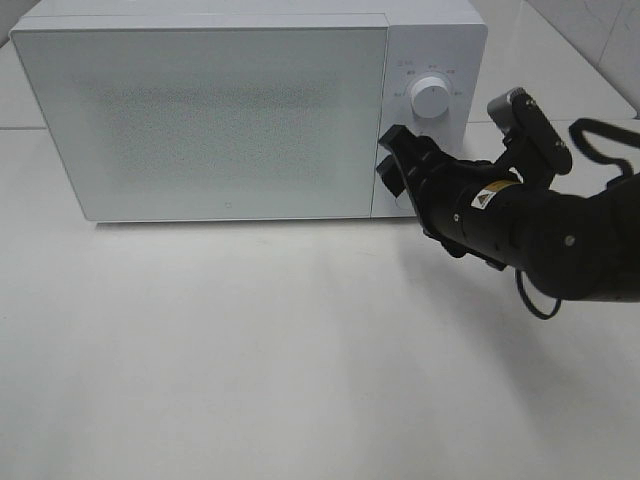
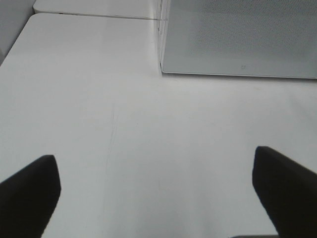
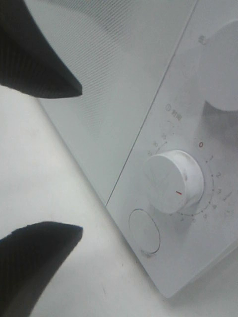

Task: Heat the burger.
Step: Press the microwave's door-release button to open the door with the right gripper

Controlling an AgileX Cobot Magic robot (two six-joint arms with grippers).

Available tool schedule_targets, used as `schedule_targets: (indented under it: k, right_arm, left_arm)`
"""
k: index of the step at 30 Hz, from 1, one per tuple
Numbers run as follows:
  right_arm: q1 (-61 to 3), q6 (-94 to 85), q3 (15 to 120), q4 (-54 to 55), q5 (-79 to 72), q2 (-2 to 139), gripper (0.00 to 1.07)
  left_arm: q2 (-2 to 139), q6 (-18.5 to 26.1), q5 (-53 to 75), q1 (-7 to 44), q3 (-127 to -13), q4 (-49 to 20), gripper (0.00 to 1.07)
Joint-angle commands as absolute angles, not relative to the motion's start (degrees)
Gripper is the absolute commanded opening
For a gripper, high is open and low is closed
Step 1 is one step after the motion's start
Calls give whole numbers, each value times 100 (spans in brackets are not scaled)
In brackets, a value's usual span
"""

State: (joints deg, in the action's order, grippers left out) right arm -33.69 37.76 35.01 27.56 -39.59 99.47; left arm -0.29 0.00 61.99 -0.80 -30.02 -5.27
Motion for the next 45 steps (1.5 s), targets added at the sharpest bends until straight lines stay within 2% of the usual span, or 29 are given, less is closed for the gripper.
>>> schedule_targets:
  k: [1,11,20,22,34,45]
  right_arm:
    - [-3128,2126,3495,2573,-2693,9465,69]
    - [-2830,344,3495,2372,-808,8715,69]
    - [-2802,550,3764,768,1060,8182,69]
    - [-2802,688,3965,269,1868,7930,69]
    - [-2807,665,3982,126,3083,6893,69]
    - [-2807,567,3982,69,4452,5065,69]
  left_arm:
    - [-120,-34,6131,-92,-2979,-544,100]
    - [-120,-34,6131,-92,-2979,-544,100]
    - [-120,-34,6131,-92,-2979,-544,100]
    - [-120,-34,6131,-92,-2979,-544,100]
    - [-120,-34,6131,-92,-2979,-544,100]
    - [-120,-34,6131,-92,-2979,-544,100]
